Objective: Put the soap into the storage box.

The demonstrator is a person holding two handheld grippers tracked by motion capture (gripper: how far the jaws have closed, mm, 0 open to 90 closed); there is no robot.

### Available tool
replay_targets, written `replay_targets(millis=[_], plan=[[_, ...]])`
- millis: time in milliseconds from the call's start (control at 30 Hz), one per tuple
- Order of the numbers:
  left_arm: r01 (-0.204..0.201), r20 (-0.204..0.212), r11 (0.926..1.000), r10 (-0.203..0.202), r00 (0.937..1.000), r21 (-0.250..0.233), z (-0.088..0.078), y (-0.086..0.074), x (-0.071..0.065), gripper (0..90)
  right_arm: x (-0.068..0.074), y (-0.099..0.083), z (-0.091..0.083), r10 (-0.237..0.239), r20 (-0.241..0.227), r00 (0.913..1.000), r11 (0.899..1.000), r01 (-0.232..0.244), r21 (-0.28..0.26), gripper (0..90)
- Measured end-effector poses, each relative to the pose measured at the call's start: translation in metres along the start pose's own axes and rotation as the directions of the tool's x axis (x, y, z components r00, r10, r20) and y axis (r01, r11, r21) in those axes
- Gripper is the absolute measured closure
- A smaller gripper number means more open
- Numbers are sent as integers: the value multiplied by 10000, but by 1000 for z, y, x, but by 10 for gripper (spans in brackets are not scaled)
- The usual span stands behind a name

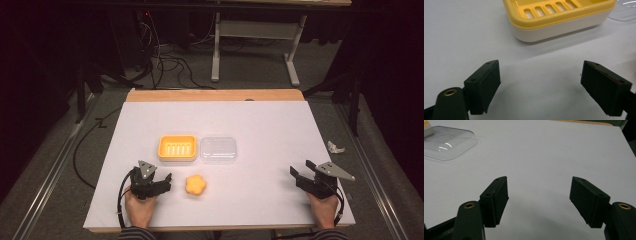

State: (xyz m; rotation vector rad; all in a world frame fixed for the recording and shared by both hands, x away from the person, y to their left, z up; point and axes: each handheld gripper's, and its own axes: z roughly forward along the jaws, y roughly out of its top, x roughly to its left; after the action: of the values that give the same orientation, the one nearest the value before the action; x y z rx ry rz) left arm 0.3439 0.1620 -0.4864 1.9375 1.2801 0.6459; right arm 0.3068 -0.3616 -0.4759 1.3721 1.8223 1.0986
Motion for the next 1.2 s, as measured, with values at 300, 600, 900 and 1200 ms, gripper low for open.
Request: replay_targets(millis=[300, 600, 900, 1200], plan=[[185, 36, 9998, -185, 9998, 40, 0, 0, 2, 174, -1, 0, 1, 63, 42, 10000, 10000, -63, 47, 313], [196, 30, 9998, -196, 9998, 16, 0, 0, 2, 181, -1, 0, 1, 130, 98, 9999, 9999, -130, 51, 310], [272, 169, 9995, -269, 9995, -181, -2, -1, 4, 205, -2, 0, 1, 188, 4, 9998, 9998, -188, 38, 311], [222, 605, 9997, -218, 9979, -62, -1, 1, 5, 217, -2, 1, 1, 177, 68, 9998, 9998, -178, 118, 311]])
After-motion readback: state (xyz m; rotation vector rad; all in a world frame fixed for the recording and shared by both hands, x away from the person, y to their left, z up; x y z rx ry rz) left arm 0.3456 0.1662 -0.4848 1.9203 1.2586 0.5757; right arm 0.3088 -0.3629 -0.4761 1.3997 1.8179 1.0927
